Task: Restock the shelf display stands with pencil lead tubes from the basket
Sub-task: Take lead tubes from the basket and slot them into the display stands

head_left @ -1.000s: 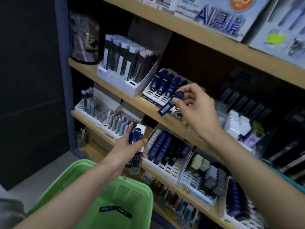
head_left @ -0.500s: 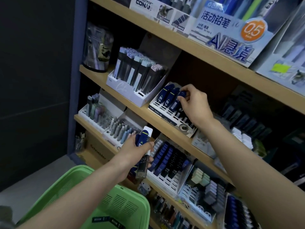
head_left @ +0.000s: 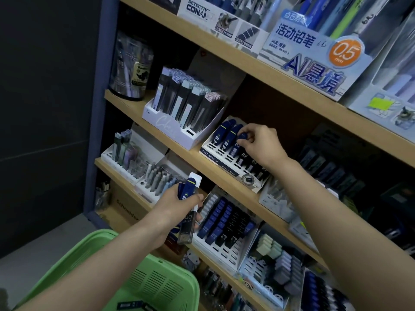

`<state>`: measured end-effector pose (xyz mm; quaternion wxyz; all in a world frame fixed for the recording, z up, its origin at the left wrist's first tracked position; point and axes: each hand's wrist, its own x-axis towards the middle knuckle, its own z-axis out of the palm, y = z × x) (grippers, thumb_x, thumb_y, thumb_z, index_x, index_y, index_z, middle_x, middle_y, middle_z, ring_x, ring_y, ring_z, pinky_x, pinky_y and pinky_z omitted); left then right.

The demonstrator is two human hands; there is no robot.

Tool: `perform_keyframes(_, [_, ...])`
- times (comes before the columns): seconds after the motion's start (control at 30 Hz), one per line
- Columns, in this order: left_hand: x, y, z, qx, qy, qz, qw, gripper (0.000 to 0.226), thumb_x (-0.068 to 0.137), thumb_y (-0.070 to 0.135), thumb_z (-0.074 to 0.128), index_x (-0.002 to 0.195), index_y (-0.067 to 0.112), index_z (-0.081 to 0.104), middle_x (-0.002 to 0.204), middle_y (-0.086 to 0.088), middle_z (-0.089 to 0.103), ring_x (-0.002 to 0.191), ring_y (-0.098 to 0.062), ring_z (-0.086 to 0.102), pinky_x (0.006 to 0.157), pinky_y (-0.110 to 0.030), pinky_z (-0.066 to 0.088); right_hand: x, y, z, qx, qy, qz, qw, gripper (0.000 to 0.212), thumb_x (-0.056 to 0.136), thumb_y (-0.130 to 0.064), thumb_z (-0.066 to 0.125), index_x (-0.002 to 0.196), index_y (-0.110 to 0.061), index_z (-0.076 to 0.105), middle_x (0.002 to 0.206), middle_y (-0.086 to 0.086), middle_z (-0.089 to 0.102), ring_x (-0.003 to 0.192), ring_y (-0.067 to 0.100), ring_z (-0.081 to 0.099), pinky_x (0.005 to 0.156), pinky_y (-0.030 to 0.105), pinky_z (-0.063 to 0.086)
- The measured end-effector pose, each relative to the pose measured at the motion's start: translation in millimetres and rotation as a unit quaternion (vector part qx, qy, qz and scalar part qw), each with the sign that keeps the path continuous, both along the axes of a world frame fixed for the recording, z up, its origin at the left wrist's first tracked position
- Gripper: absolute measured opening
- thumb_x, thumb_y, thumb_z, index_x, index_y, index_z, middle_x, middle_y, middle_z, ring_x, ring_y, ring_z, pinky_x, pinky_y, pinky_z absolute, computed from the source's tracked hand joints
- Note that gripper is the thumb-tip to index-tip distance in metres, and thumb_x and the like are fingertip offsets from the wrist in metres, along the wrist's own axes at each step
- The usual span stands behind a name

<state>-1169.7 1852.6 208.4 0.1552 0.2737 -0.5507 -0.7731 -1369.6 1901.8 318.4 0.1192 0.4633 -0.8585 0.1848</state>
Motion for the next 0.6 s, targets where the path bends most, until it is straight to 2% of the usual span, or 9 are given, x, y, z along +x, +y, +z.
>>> perform_keyframes(0.1, [-2.8, 0.1, -0.9, -0.007, -0.007, 0.0, 1.0, 0.014, 0.092, 0.023, 0.06, 0.1, 0.011, 0.057, 0.074, -0.005, 0.062, 0.053, -0.013, 0.059, 0.044, -0.019, 0.048, -1.7, -4.4, -0.6, 0.012, 0.028, -0.012, 0.999, 0.021, 0.092, -0.017, 0.06, 0.111, -0.012, 0.066, 0.106, 0.008, 0.058, 0.096, 0.019, 0.055, 0.091, 0.032, 0.046])
perform_keyframes(0.17, [-4.1, 0.4, -1.2, -0.005, -0.003, 0.002, 1.0, 0.014, 0.093, 0.021, 0.059, 0.101, 0.01, 0.057, 0.078, -0.005, 0.062, 0.051, -0.01, 0.059, 0.041, -0.016, 0.046, -3.6, -5.8, 0.1, -0.006, 0.027, -0.016, 1.0, 0.024, 0.096, -0.019, 0.053, 0.114, -0.008, 0.065, 0.116, 0.011, 0.054, 0.105, 0.022, 0.053, 0.089, 0.026, 0.042])
perform_keyframes(0.23, [-5.2, -0.4, -1.9, -0.001, 0.003, 0.002, 1.0, 0.014, 0.093, 0.019, 0.059, 0.102, 0.009, 0.057, 0.081, -0.006, 0.061, 0.05, -0.009, 0.059, 0.041, -0.016, 0.047, -4.8, -5.1, 0.2, -0.026, 0.019, -0.014, 0.999, 0.023, 0.097, -0.02, 0.051, 0.113, -0.009, 0.064, 0.112, 0.01, 0.059, 0.101, 0.021, 0.057, 0.089, 0.028, 0.046])
perform_keyframes(0.3, [-6.6, -1.7, -2.6, -0.002, 0.003, 0.0, 1.0, 0.014, 0.093, 0.019, 0.059, 0.103, 0.009, 0.057, 0.081, -0.007, 0.061, 0.051, -0.011, 0.059, 0.042, -0.017, 0.047, -8.0, -2.8, 0.2, -0.048, 0.008, -0.009, 0.999, 0.015, 0.094, -0.02, 0.057, 0.104, -0.012, 0.064, 0.096, 0.006, 0.064, 0.089, 0.019, 0.061, 0.084, 0.037, 0.054])
perform_keyframes(0.37, [-8.5, -3.3, -3.8, -0.005, 0.0, -0.002, 1.0, 0.014, 0.093, 0.02, 0.059, 0.102, 0.01, 0.057, 0.079, -0.008, 0.062, 0.053, -0.013, 0.059, 0.044, -0.018, 0.048, -10.2, -1.4, 1.2, -0.046, 0.008, -0.012, 0.999, 0.009, 0.091, -0.021, 0.062, 0.094, -0.013, 0.065, 0.089, 0.003, 0.065, 0.083, 0.017, 0.062, 0.078, 0.04, 0.056])
perform_keyframes(0.5, [-13.8, -5.7, -6.3, -0.012, -0.004, -0.004, 1.0, 0.013, 0.092, 0.022, 0.06, 0.099, 0.011, 0.058, 0.075, -0.008, 0.064, 0.059, -0.018, 0.06, 0.051, -0.026, 0.051, -8.3, -1.9, 0.3, -0.025, 0.031, -0.019, 0.999, 0.007, 0.089, -0.024, 0.064, 0.089, -0.018, 0.067, 0.09, 0.001, 0.066, 0.085, 0.017, 0.061, 0.078, 0.041, 0.055])
perform_keyframes(0.6, [-17.2, -5.5, -4.6, -0.009, -0.002, 0.001, 1.0, 0.012, 0.092, 0.022, 0.06, 0.097, 0.012, 0.058, 0.079, -0.008, 0.066, 0.058, -0.017, 0.061, 0.05, -0.025, 0.051, -6.2, -1.7, -4.5, -0.025, 0.058, -0.017, 0.998, 0.009, 0.089, -0.021, 0.064, 0.092, -0.013, 0.067, 0.099, 0.001, 0.06, 0.09, 0.015, 0.056, 0.081, 0.035, 0.051])
